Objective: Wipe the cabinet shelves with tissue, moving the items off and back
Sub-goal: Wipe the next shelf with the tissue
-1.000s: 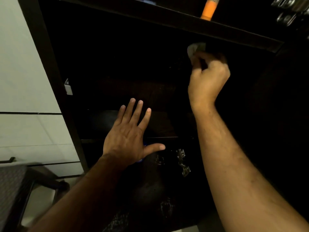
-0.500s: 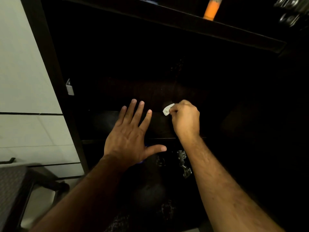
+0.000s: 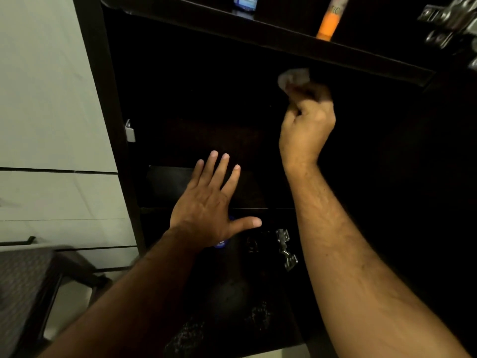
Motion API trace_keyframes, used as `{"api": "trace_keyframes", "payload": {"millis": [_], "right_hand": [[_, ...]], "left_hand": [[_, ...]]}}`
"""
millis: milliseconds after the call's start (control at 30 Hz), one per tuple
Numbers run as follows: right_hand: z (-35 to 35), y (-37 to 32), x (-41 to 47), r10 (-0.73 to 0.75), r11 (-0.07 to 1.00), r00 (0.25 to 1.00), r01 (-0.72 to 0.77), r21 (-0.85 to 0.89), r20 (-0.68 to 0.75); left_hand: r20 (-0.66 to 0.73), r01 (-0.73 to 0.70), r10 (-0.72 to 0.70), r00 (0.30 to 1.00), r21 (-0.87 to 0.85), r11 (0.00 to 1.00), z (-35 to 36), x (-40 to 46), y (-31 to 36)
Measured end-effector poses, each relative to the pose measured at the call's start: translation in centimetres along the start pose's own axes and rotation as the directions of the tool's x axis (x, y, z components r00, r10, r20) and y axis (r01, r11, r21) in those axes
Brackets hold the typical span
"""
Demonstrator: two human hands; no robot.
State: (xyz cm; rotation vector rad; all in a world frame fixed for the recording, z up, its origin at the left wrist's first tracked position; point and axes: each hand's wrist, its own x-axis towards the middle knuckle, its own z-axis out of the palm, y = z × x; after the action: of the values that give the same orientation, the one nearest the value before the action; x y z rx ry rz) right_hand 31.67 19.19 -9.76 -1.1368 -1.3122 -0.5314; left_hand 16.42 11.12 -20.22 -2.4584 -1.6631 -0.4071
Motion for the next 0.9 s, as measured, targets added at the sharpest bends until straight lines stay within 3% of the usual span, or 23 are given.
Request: {"api": "trace_keyframes", "payload": {"millis": [67,167,233,300,367,500,600,667,800,900], "right_hand": [[-0.4,1.7,-3.0,-0.021,0.999,0.982,0.026,-0.027,0.188],[-1.3,3.8,-7.6,0.093,0.983,0.786,0.025,-0.182,0.612],[-1.3,4.2,-8.0,0.198,0.963,0.706,-0.009,-0.271,0.680],[-1.3,3.7,-7.0,0.246,0.953,0.692,-0.045,-0.300,0.678],[-1.6,2.5,-6.0,0.250,0.961,0.738,-0.112,-0.251,0.627],[-1.9,-1.1,-2.1,0.185,0.983,0.935,-0.170,-0.076,0.303],[-0.8,-3.1,1.7,0.195,0.981,0.973,-0.194,-0.023,0.125],[-0.3,-3.8,2.4,0.189,0.982,0.976,-0.190,-0.004,0.110],[0.1,-2.2,0.2,-0.076,0.997,0.987,0.074,0.019,0.144],[0.2,-0.2,-3.0,-0.083,0.996,0.961,0.072,0.051,0.262]], "left_hand": [[0.019,-0.016,0.016,1.000,0.005,1.000,-0.1,0.0,-0.1],[0.064,-0.068,0.066,0.996,0.027,0.997,-0.4,-0.5,-0.5],[0.047,-0.090,0.089,0.995,0.027,0.996,-0.5,-1.2,-1.0],[0.032,-0.083,0.082,0.996,0.020,0.996,-0.6,-2.3,-1.5],[0.030,-0.048,0.047,0.998,0.019,0.999,-0.8,-3.4,-2.1],[0.039,-0.001,0.000,0.999,0.045,0.999,-1.2,-4.6,-3.5],[0.051,0.001,-0.005,0.999,0.061,0.998,-0.9,-4.9,-3.7],[0.054,0.008,-0.012,0.998,0.077,0.997,-0.6,-5.0,-3.7],[0.046,0.027,-0.031,0.998,0.085,0.996,-0.2,-4.9,-3.7],[0.039,0.037,-0.040,0.998,0.081,0.996,-0.1,-4.9,-3.6]]}}
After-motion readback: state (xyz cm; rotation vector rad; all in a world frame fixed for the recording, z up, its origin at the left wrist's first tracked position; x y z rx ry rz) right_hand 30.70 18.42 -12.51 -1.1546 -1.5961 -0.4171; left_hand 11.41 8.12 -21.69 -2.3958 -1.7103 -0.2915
